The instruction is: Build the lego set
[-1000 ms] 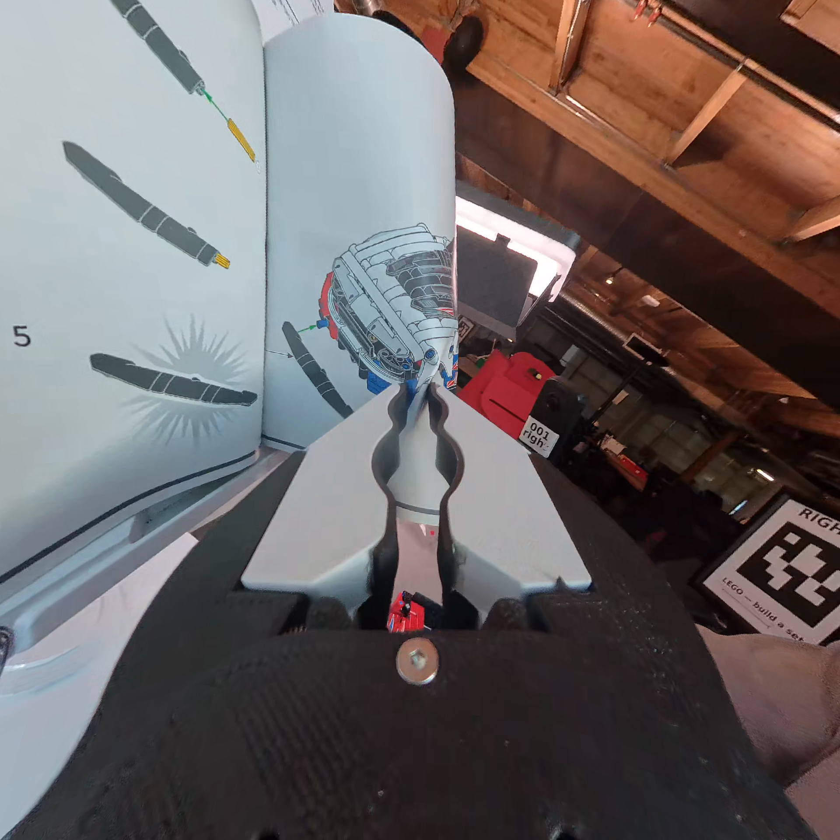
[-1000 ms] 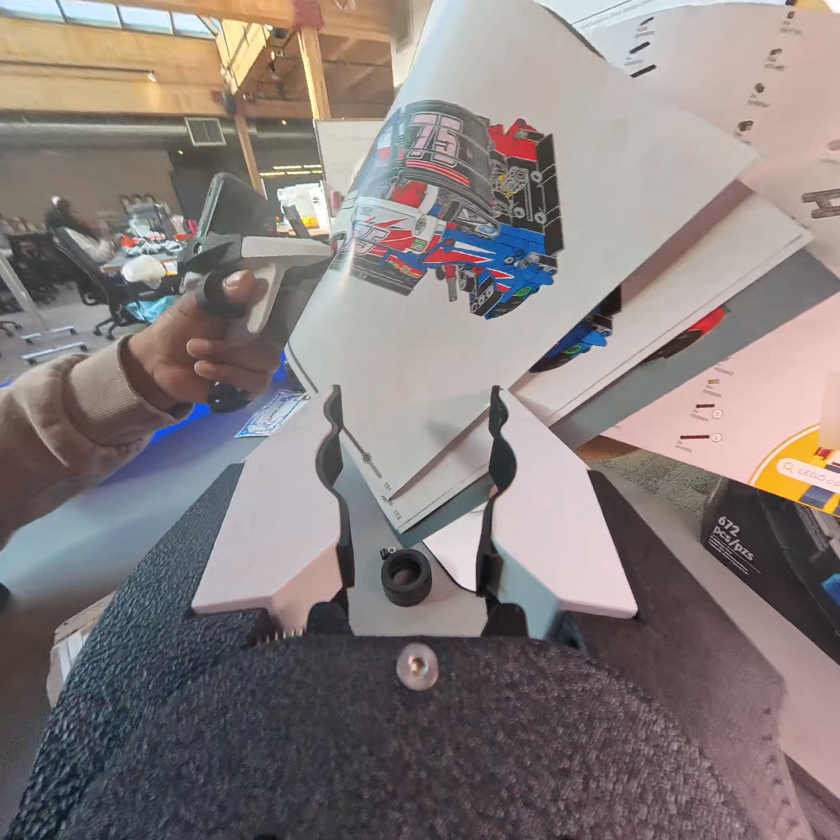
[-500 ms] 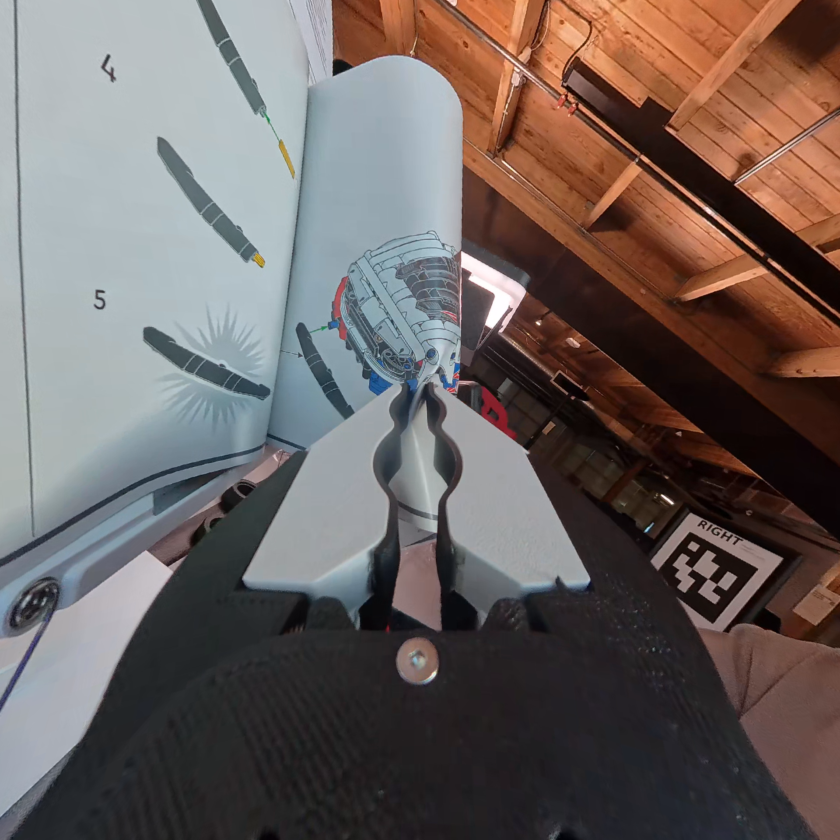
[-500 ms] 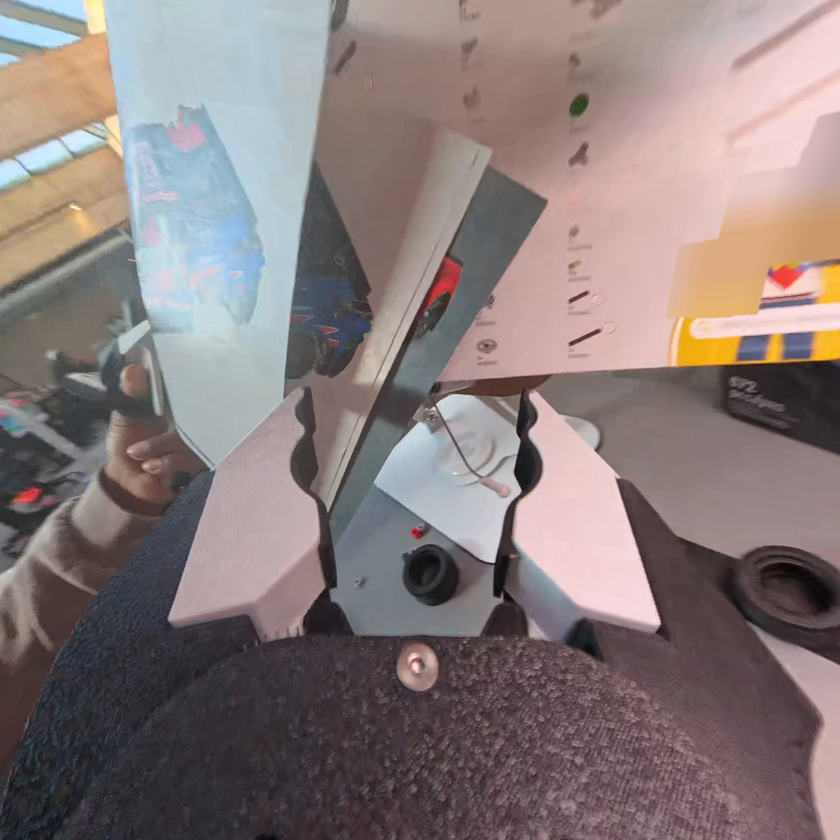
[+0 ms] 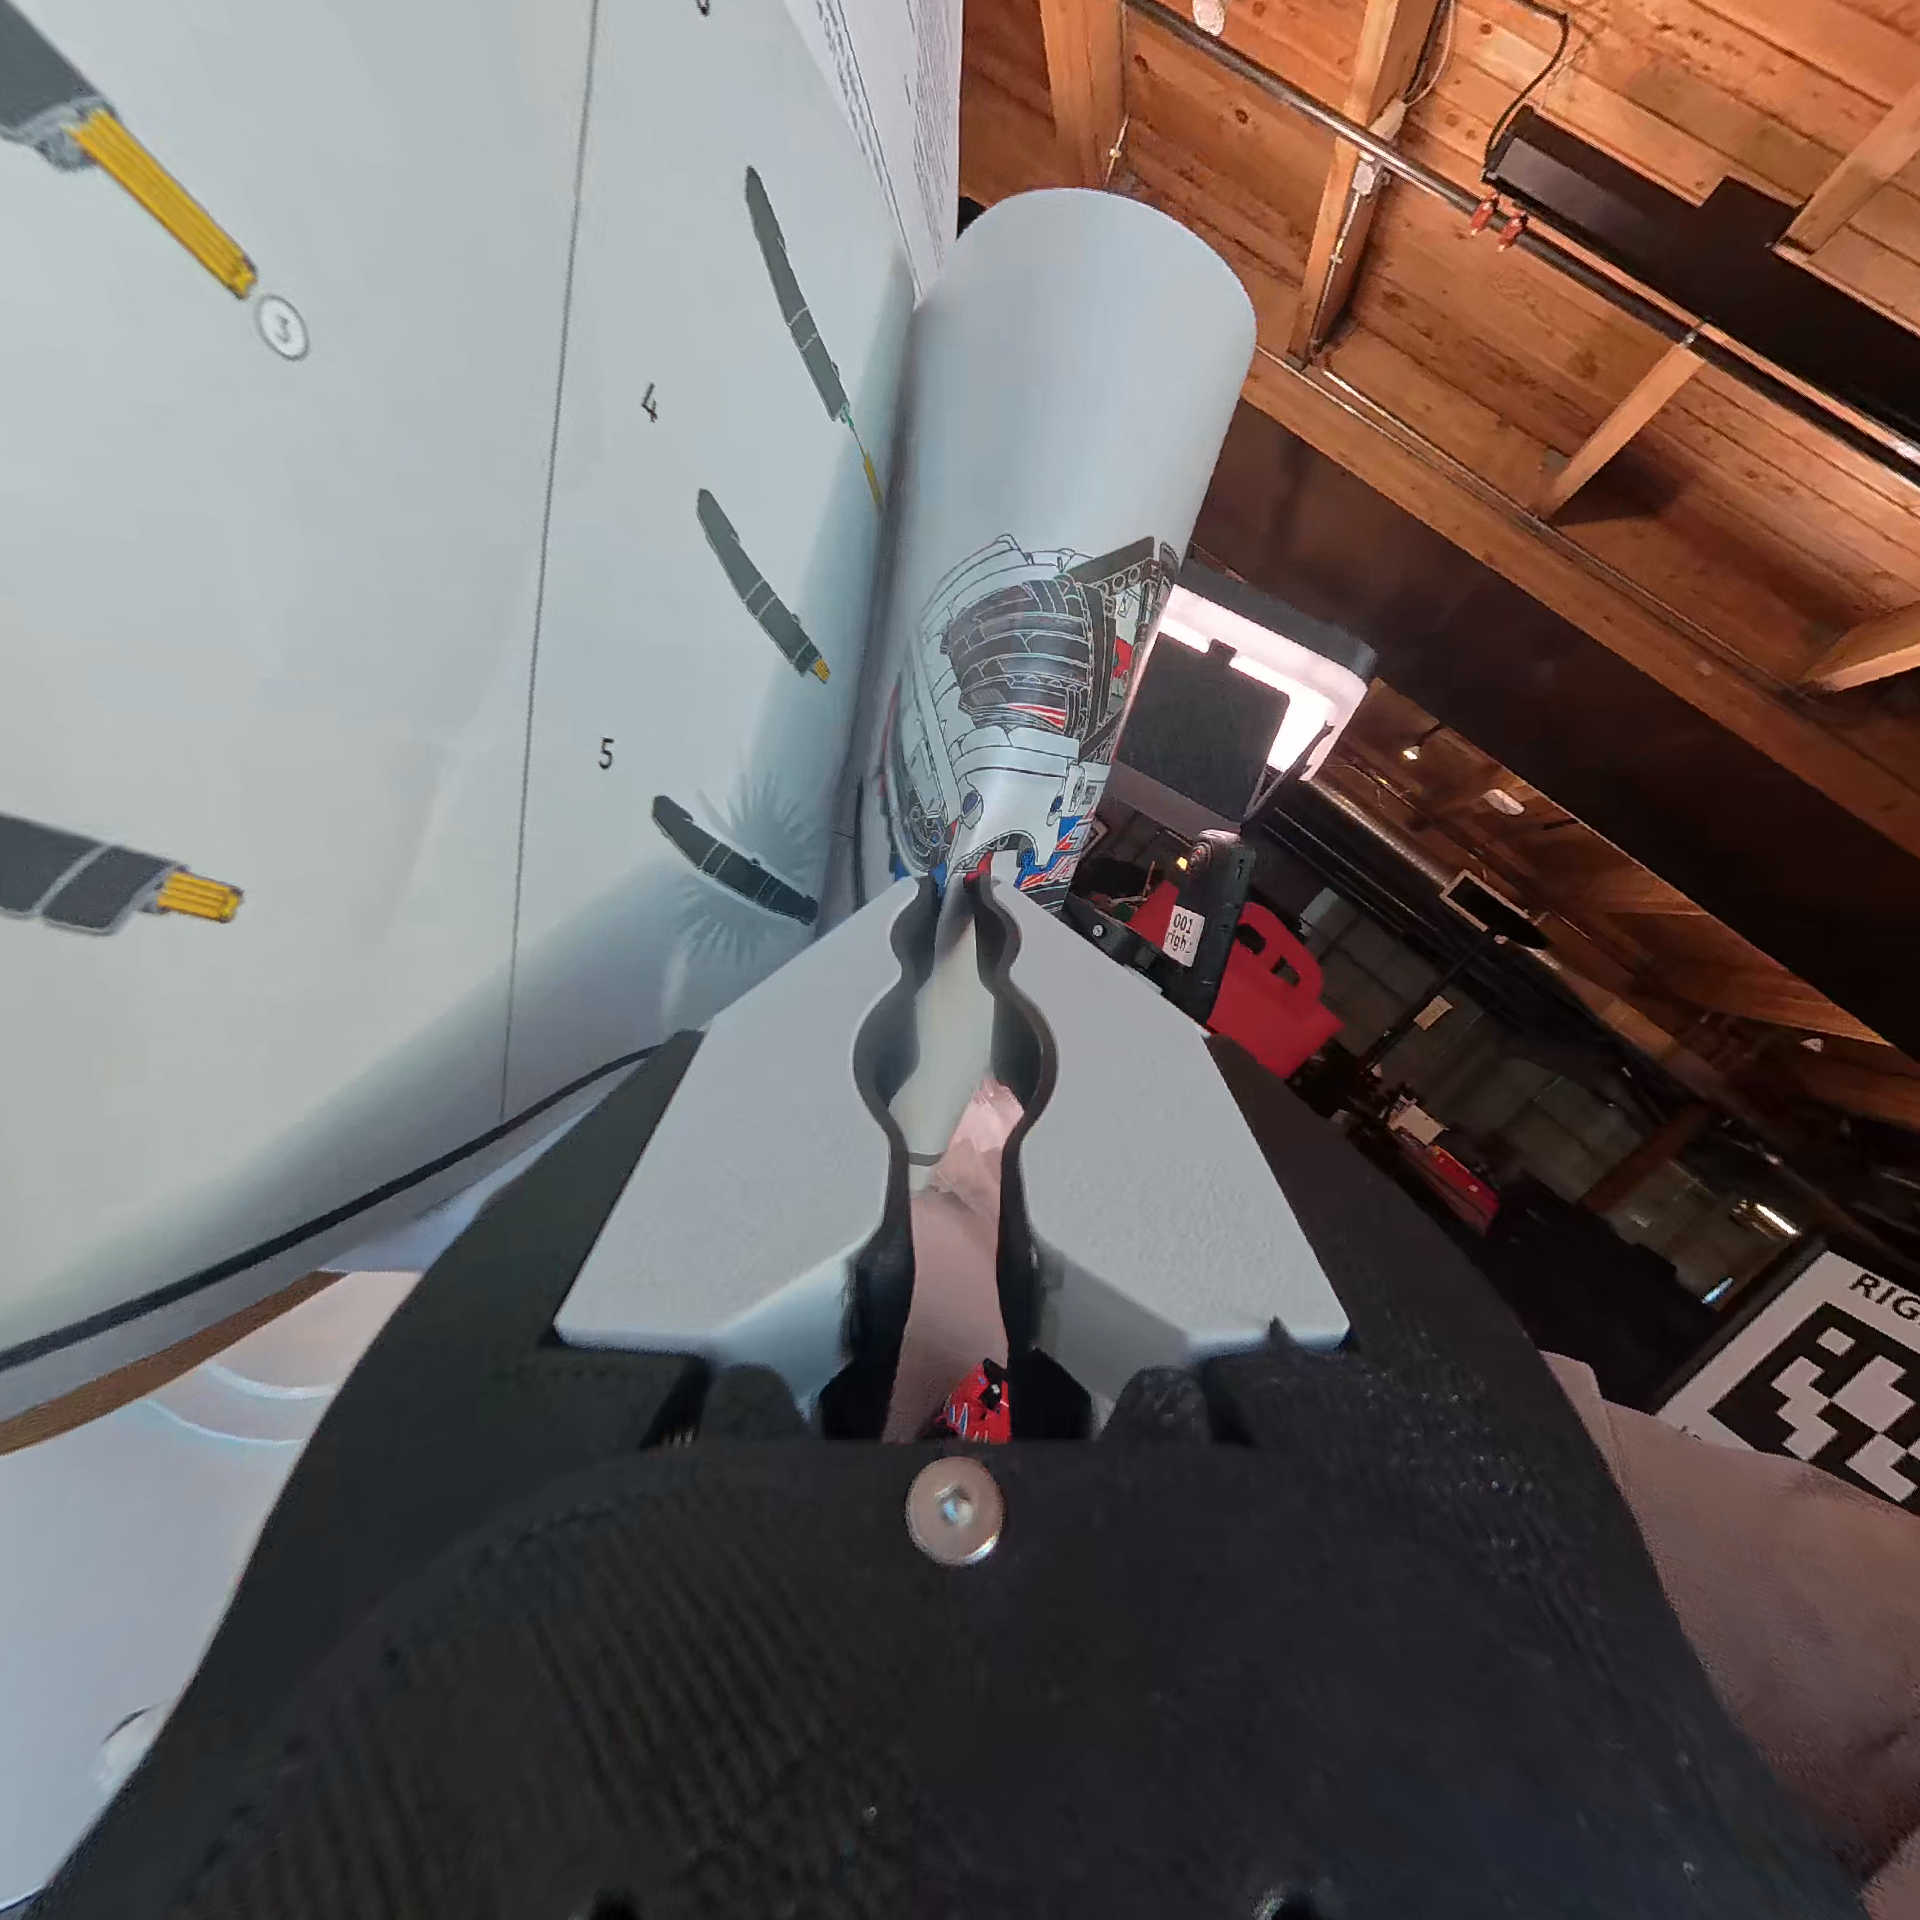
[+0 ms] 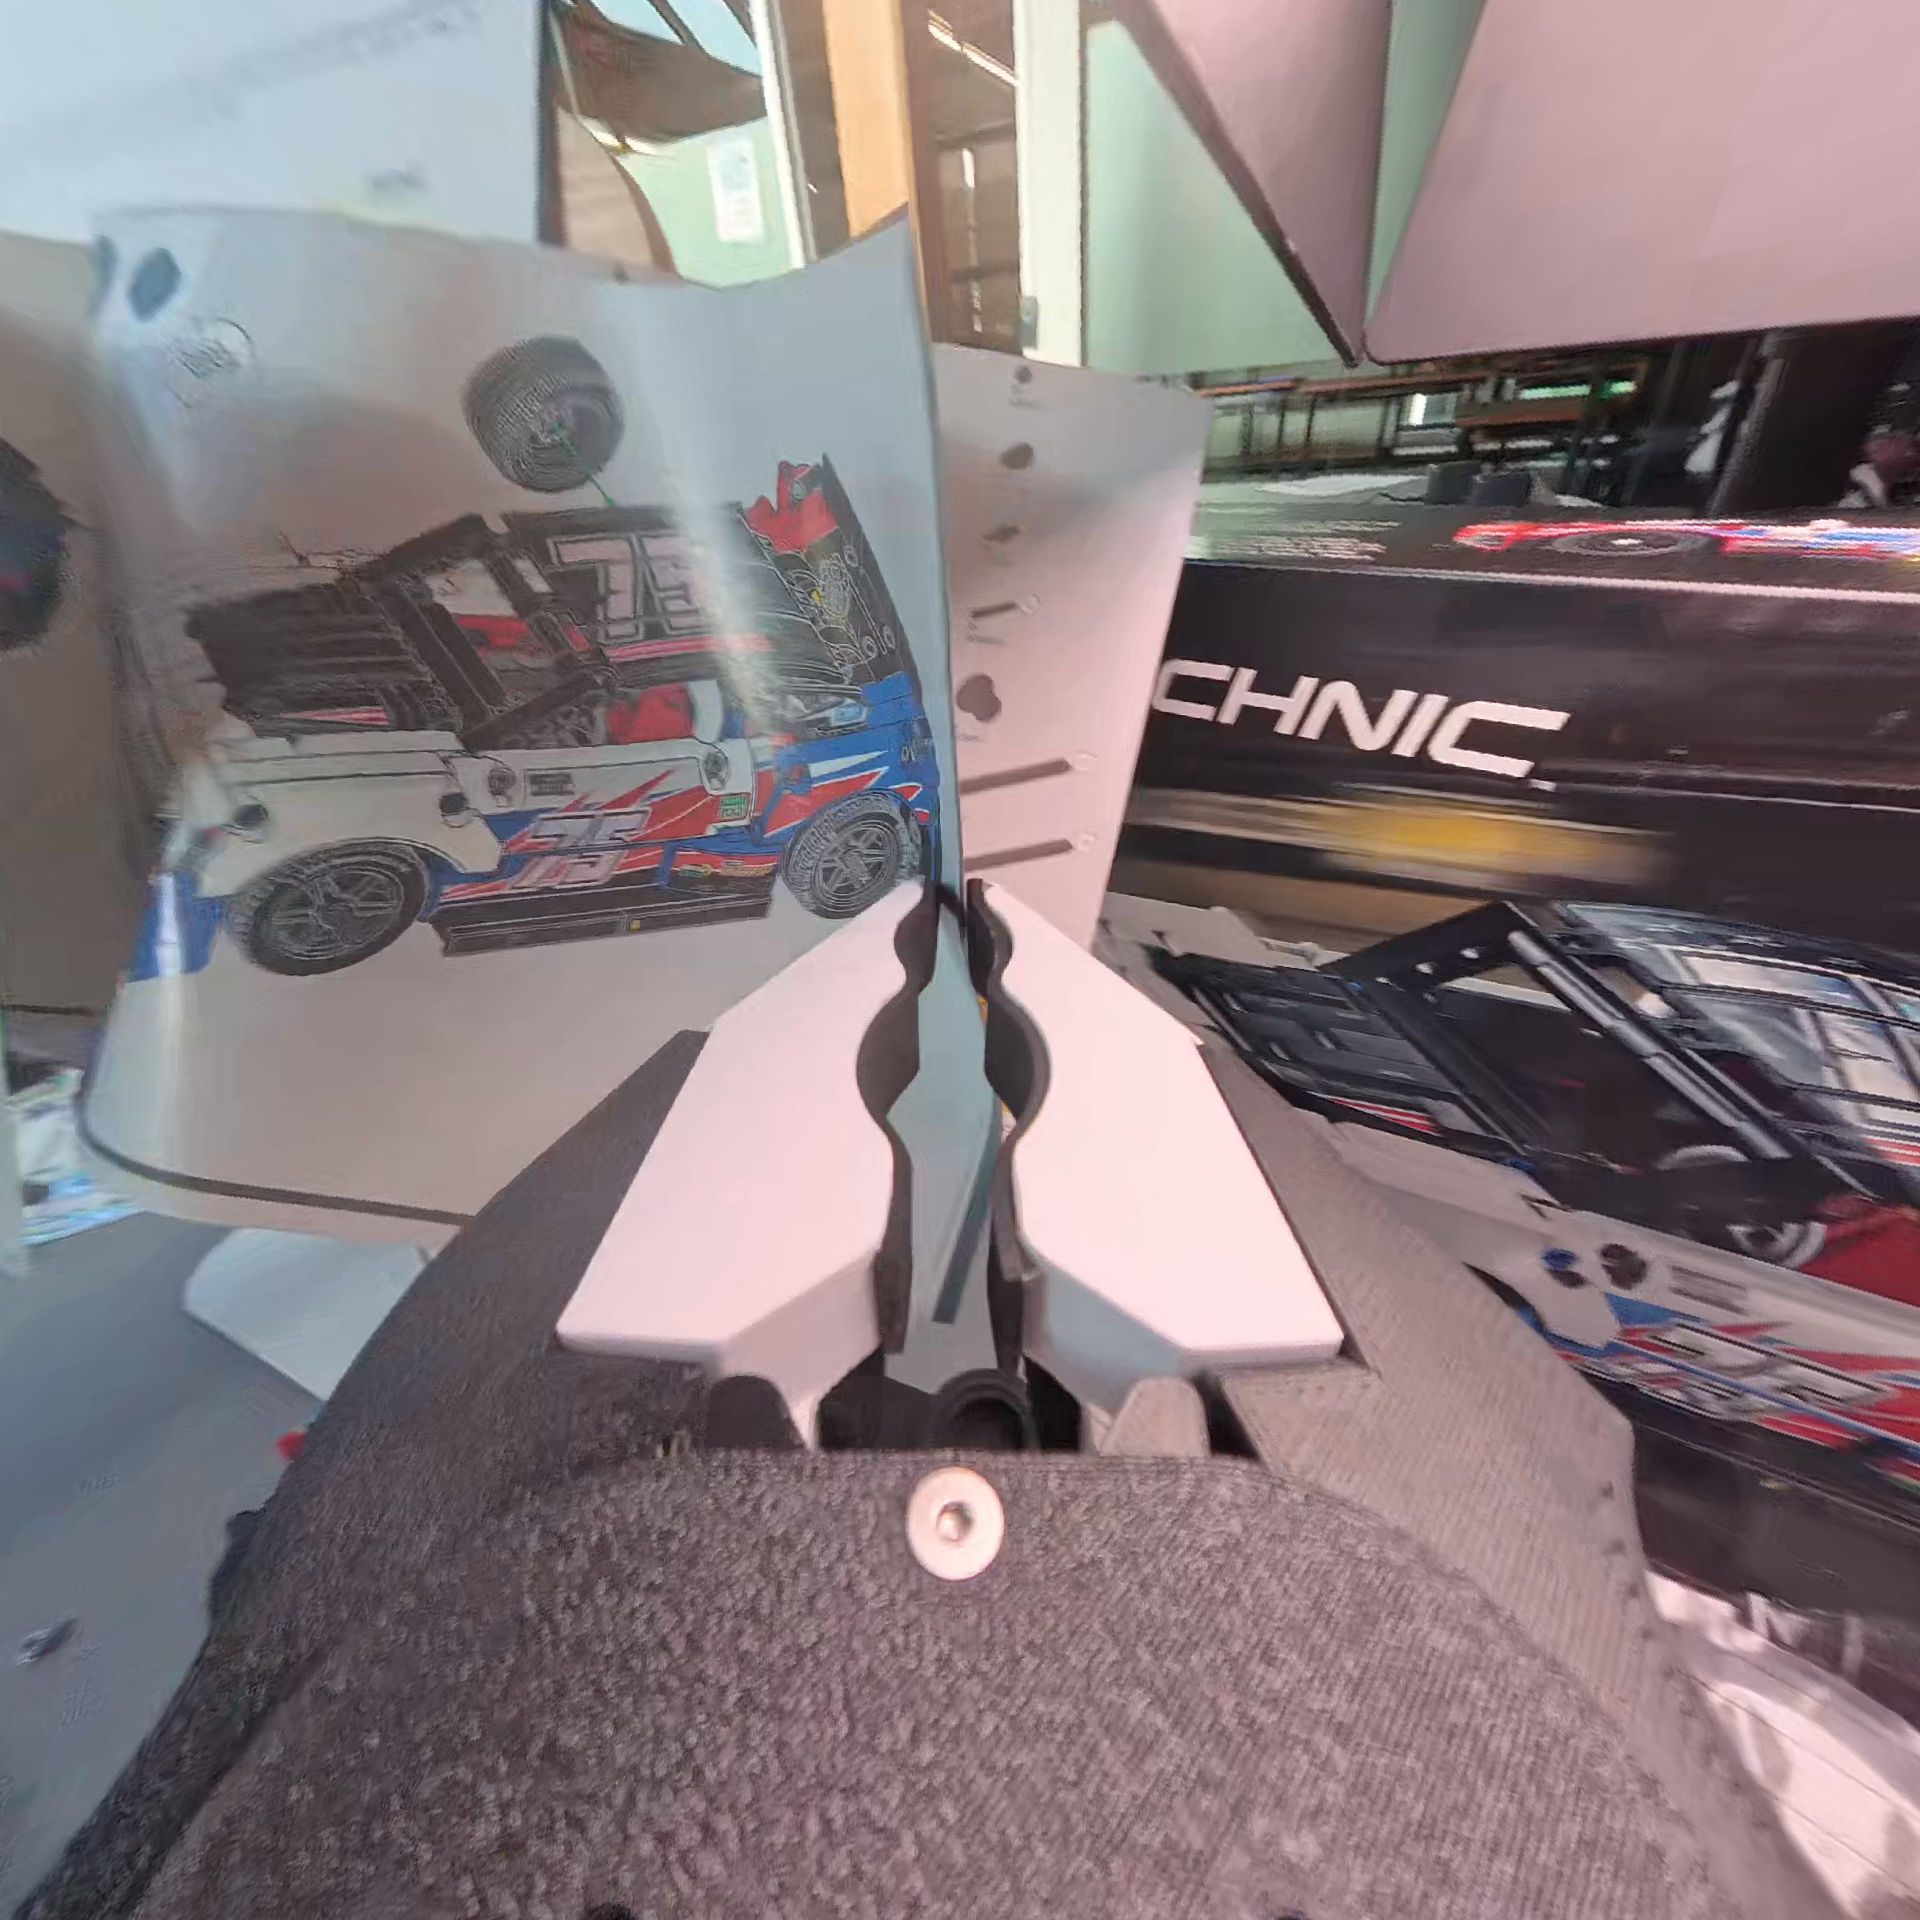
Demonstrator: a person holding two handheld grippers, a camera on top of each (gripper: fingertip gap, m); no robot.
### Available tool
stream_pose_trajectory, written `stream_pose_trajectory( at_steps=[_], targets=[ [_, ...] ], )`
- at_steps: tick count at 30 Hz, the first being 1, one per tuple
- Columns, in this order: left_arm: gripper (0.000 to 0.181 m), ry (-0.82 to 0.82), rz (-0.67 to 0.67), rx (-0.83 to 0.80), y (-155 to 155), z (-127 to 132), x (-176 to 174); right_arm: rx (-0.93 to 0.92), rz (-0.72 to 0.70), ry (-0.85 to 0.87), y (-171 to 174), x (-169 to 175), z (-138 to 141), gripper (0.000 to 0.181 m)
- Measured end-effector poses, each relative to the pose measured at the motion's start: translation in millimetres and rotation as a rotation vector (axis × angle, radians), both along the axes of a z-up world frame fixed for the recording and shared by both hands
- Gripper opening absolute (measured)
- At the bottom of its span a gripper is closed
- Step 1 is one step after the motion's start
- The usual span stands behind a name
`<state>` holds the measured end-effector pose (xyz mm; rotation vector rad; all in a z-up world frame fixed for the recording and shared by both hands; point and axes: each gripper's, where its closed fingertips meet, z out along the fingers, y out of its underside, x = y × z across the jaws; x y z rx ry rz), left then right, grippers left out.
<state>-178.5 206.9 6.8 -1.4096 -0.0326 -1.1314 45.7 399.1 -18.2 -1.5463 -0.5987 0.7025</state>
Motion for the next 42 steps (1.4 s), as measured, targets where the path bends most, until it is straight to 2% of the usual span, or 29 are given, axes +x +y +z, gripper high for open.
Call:
stream_pose_trajectory(
  at_steps=[2,3,6,9,11,12,16,21,23,25,27,30,33,35,37,40,42],
  targets=[
    [0.004,-0.042,0.014,-0.017,2,-2,-3,0.029,-0.138,-0.146,16,16,-17,0.009],
    [0.004,-0.062,0.013,-0.02,2,-2,-2,0.066,-0.155,-0.161,14,18,-18,0.007],
    [0.003,-0.042,0.019,-0.013,2,-2,-2,0.109,-0.176,-0.096,-4,22,-11,0.007],
    [0.003,-0.044,0.012,-0.014,2,-3,-4,0.211,-0.126,-0.016,-44,17,7,0.01],
    [0.003,-0.064,0.011,-0.009,3,-3,-6,0.31,0.0,0.056,-86,0,27,0.004],
    [0.003,-0.075,0.009,-0.005,3,-4,-7,0.323,0.098,0.072,-109,-14,32,0.008],
    [0.004,-0.125,0.01,-0.001,6,-8,-12,0.078,0.511,0.034,-166,-80,17,0.024],
    [0.005,-0.095,0.021,-0.008,2,-14,-19,0.029,0.594,-0.063,-178,-122,8,0.039],
    [0.006,-0.035,0.04,-0.02,-2,-19,-23,0.019,0.608,-0.059,-186,-135,15,0.022],
    [0.018,0.02,0.096,-0.038,-8,-19,-32,0.082,0.594,-0.045,-192,-144,27,0.005],
    [0.032,0.108,0.168,0.016,-24,-5,-38,0.11,0.638,-0.055,-208,-155,35,0.0],
    [0.048,0.413,0.21,0.157,-61,18,-16,0.114,0.633,-0.072,-227,-171,46,0.0],
    [0.056,0.725,0.232,0.212,-83,14,20,0.117,0.516,-0.135,-222,-182,49,0.0],
    [0.058,0.838,0.272,0.203,-84,5,36,0.117,0.487,-0.146,-225,-189,53,0.0],
    [0.058,0.864,0.33,0.195,-78,1,46,0.125,0.45,-0.154,-227,-194,56,0.0],
    [0.062,0.933,0.481,0.153,-60,-5,41,0.139,0.441,-0.15,-235,-200,61,0.0],
    [0.056,0.996,0.588,0.163,-52,-5,33,0.137,0.443,-0.151,-236,-201,63,0.0]
  ],
)
